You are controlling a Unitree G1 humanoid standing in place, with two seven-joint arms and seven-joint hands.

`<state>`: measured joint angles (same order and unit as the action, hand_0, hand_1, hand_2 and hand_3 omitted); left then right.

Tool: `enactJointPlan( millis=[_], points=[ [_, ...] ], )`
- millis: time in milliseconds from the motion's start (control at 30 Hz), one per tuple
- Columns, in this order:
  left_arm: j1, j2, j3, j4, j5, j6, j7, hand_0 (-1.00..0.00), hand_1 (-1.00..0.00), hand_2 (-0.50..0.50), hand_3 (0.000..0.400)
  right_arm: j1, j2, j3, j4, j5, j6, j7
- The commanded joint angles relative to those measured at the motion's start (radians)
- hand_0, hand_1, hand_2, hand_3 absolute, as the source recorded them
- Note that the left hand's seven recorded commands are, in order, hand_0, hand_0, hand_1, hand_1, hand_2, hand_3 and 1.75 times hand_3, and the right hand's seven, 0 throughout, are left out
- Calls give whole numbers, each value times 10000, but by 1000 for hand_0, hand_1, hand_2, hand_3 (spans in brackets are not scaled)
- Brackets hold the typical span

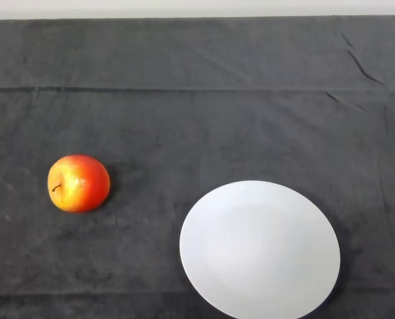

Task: Move the apple to the plate

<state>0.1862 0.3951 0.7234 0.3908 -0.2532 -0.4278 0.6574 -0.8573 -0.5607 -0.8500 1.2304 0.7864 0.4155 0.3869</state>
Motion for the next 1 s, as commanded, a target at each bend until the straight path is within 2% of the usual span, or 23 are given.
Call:
enactJointPlan(
  millis=[33,533,800,1000],
  points=[
    [376,309,-257,-523,239,203,109,0,0,0,0,301,-98,-113,-173,282,11,-7],
    [742,283,-382,-1945,488,1061,297,0,0,0,0,309,-89,-109,-194,281,11,-14],
    [891,285,-461,-2861,569,1761,391,0,0,0,0,313,-84,-108,-204,282,11,-18],
    [1008,287,-563,-3918,637,2548,528,0,0,0,0,316,-81,-107,-211,282,11,-21]
  ],
)
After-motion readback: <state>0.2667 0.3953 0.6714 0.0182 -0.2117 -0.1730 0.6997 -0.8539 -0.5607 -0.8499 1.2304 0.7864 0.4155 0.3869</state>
